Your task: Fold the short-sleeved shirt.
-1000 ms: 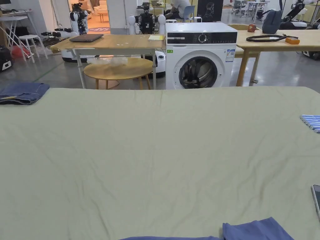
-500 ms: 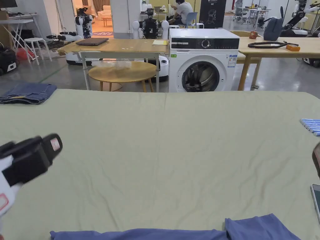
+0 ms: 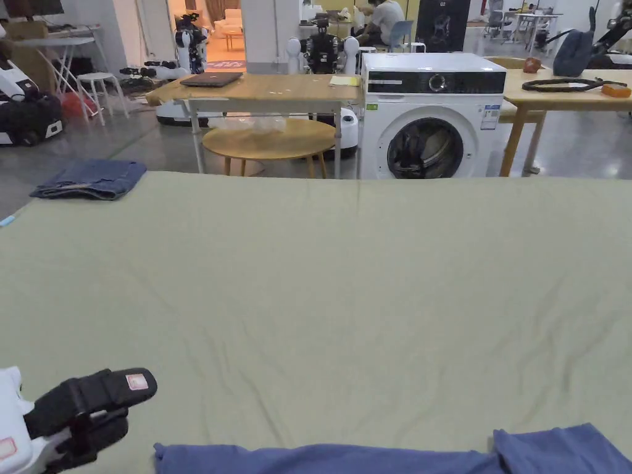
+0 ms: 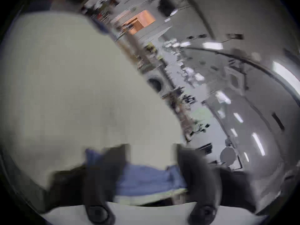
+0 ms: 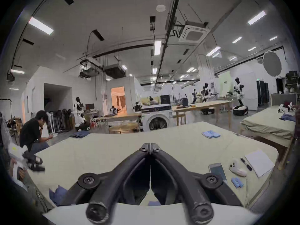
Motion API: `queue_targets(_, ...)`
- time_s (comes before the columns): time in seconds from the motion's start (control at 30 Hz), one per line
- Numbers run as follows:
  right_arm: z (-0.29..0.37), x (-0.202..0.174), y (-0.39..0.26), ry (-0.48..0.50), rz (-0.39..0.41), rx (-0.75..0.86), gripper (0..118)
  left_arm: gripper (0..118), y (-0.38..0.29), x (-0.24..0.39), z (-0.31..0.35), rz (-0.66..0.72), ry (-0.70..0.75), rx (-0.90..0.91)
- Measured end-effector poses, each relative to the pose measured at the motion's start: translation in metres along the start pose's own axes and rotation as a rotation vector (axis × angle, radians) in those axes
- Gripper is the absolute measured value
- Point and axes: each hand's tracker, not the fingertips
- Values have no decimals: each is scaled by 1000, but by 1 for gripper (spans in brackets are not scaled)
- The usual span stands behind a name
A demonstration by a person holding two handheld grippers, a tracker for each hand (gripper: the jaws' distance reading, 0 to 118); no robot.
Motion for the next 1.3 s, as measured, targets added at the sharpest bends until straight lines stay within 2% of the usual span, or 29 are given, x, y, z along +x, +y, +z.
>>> queue_targets(0.07, 4, 3, 1, -18, -10, -18, 0, 118, -13, -35, -9, 33, 44, -86)
queue_targets(0.23, 7, 5, -7, -51, -43, -65, 0, 118, -48, -91, -44, 424, -139, -136)
queue_targets(0.27, 8, 4, -8, -52, -47, -70, 0, 118, -50, -89, -50, 422, -261, -69)
queue_targets(0.3, 10, 0, -8, -51, -44, -72, 0, 118, -51, -83, -59, 413, -298, -47)
queue_targets(0.4, 11, -8, -8, -43, -49, -77, 0, 114, -51, -62, -88, 289, -210, -168)
queue_targets(0.43, 12, -11, -8, -35, -52, -77, 0, 97, -53, -52, -97, 222, -154, -219)
queue_targets(0.47, 12, -14, -7, -30, -51, -78, 0, 60, -46, -54, -102, 176, -77, -246)
queue_targets(0.5, 12, -18, -6, -26, -48, -77, 0, 16, -48, -51, -111, 130, 63, -288)
queue_targets(0.53, 13, -20, -5, -22, -43, -76, 0, 3, -50, -51, -117, 104, 176, -327)
queue_targets(0.6, 16, -23, -1, -14, -26, -71, 0, 3, -46, -59, -106, 215, 4, -255)
queue_targets(0.63, 18, -25, 1, -19, -7, -64, 0, 3, -39, -62, -96, 267, -14, -234)
queue_targets(0.7, 23, -25, 5, -23, 18, -53, 0, 3, -21, -69, -73, 282, -56, -182)
queue_targets(0.83, 30, -23, 12, -42, 45, -33, 0, 3, 25, -81, -13, 221, 100, -1)
queue_targets(0.93, 33, -22, 11, -45, 31, -16, 0, 3, 36, -65, 16, 164, 267, -2)
queue_targets(1.0, 32, -23, 9, -41, 21, -17, 0, 3, 32, -46, 17, 71, 289, -29)
queue_targets(1.13, 20, -13, -4, -3, 14, -40, 0, 3, 11, 23, 0, -245, 374, -46)
queue_targets(1.2, 18, -15, -5, 17, 27, -41, 0, 3, -9, 62, -18, -380, 327, -103)
queue_targets(1.3, 17, -18, -3, 38, 42, -36, 0, 3, -40, 97, -53, -509, 265, -205)
